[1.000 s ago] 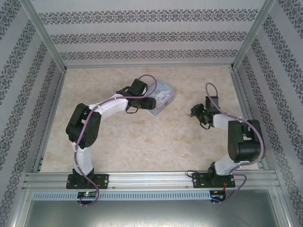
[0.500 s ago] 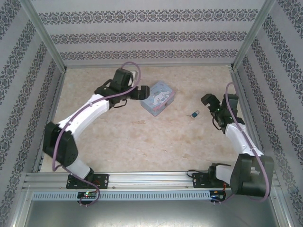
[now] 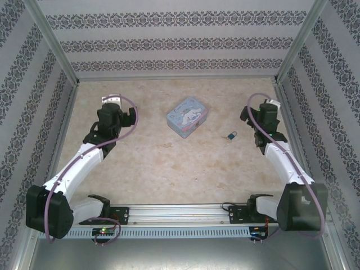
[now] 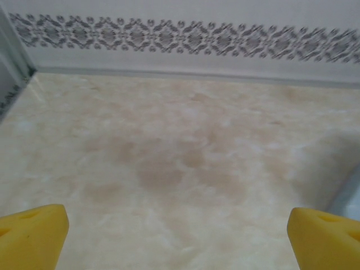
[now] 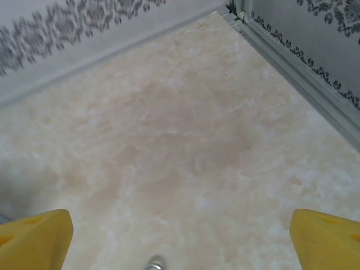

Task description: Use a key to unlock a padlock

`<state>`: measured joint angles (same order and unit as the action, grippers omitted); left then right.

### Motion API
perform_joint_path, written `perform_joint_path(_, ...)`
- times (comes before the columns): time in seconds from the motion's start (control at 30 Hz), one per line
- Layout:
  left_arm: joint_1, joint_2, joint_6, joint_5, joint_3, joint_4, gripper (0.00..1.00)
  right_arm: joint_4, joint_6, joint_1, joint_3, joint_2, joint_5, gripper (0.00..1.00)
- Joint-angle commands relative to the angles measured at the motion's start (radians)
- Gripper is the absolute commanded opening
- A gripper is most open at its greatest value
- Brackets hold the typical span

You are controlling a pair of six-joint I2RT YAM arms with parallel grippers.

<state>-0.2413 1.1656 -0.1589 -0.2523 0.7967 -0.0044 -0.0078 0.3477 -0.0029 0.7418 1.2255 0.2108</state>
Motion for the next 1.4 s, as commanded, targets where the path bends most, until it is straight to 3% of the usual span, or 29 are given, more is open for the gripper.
perform_joint_path(0.0, 0.064, -0.024, 0.132, -0.06, -0.086, 0.227, 0.99, 0.179, -0.199, 0.043, -0.088, 0.051, 0.134, 0.98)
perform_joint_path(0.2, 0.186, -0.008, 0.12, 0.019, -0.277, 0.391, 1.0, 0.497, -0.231, 0.052, -0.253, 0.132, 0.099, 0.98)
perform_joint_path(0.37, 0.209, 0.13, 0.099, 0.072, -0.389, 0.624, 1.0, 0.69, -0.293, 0.057, -0.311, 0.161, 0.018, 0.98)
perform_joint_path(0.47, 0.21, 0.23, 0.123, 0.103, -0.458, 0.833, 1.0, 0.899, -0.323, 0.055, -0.383, 0.233, -0.061, 0.98)
perform_joint_path(0.53, 0.224, 0.282, 0.121, 0.131, -0.459, 0.882, 1.0, 1.055, -0.343, 0.056, -0.427, 0.305, -0.11, 0.98)
perform_joint_path(0.63, 0.237, 0.4, 0.138, 0.208, -0.434, 0.947, 1.0, 0.91, -0.345, 0.032, -0.363, 0.282, -0.208, 0.98)
perform_joint_path(0.7, 0.242, 0.386, 0.146, 0.257, -0.374, 0.798, 1.0, 0.935, -0.298, -0.024, -0.36, 0.3, -0.298, 0.98)
perform_joint_path(0.73, 0.245, 0.403, 0.152, 0.274, -0.385, 0.856, 0.99, 0.936, -0.299, -0.027, -0.36, 0.3, -0.3, 0.98)
perform_joint_path(0.87, 0.249, 0.396, 0.153, 0.283, -0.376, 0.819, 1.0, 0.914, -0.305, -0.013, -0.354, 0.295, -0.261, 0.98)
perform_joint_path(0.97, 0.249, 0.396, 0.152, 0.283, -0.379, 0.826, 1.0, 0.924, -0.314, 0.038, -0.366, 0.285, -0.091, 0.98)
perform_joint_path(1.23, 0.249, 0.398, 0.153, 0.283, -0.378, 0.826, 1.0, 0.921, -0.312, 0.04, -0.361, 0.289, -0.086, 0.98)
perform_joint_path(1.37, 0.249, 0.398, 0.154, 0.283, -0.378, 0.825, 1.0, 0.908, -0.303, 0.015, -0.354, 0.292, -0.15, 0.98)
